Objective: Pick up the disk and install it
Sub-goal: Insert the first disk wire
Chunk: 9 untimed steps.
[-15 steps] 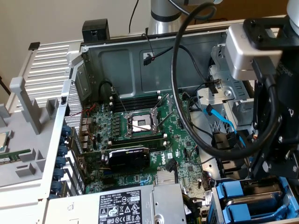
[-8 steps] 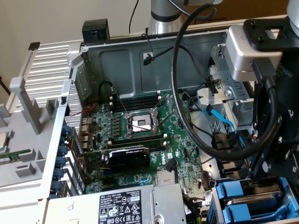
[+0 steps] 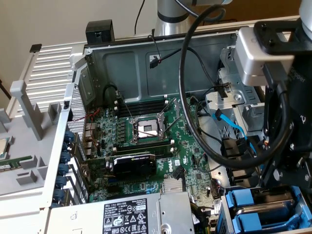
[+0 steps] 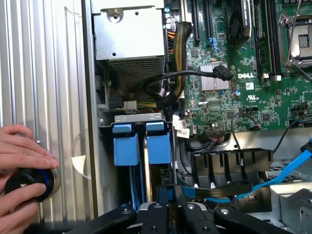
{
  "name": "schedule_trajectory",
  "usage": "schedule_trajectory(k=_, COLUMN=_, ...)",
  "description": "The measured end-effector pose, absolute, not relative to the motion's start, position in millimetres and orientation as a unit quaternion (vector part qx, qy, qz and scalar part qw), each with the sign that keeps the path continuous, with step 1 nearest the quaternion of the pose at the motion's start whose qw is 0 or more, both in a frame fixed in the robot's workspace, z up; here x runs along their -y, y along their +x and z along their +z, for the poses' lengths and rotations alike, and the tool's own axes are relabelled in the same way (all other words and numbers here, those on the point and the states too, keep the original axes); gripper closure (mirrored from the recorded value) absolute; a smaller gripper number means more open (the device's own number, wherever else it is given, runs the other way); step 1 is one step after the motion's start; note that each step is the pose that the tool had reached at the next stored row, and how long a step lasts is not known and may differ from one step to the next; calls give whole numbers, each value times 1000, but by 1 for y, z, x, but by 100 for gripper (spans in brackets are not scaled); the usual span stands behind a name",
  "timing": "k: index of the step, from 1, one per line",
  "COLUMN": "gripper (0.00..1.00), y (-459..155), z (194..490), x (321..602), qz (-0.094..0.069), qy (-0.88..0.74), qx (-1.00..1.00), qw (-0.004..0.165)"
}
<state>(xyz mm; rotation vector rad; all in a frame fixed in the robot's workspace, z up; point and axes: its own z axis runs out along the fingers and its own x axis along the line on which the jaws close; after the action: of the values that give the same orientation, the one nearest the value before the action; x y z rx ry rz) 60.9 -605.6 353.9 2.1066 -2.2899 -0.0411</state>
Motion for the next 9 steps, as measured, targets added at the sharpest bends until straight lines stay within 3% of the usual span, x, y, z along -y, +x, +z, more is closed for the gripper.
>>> schedule_trajectory(k=9, gripper=84, y=61, z=353, x=605, qz=-13, qy=677, qx=735, qw=15)
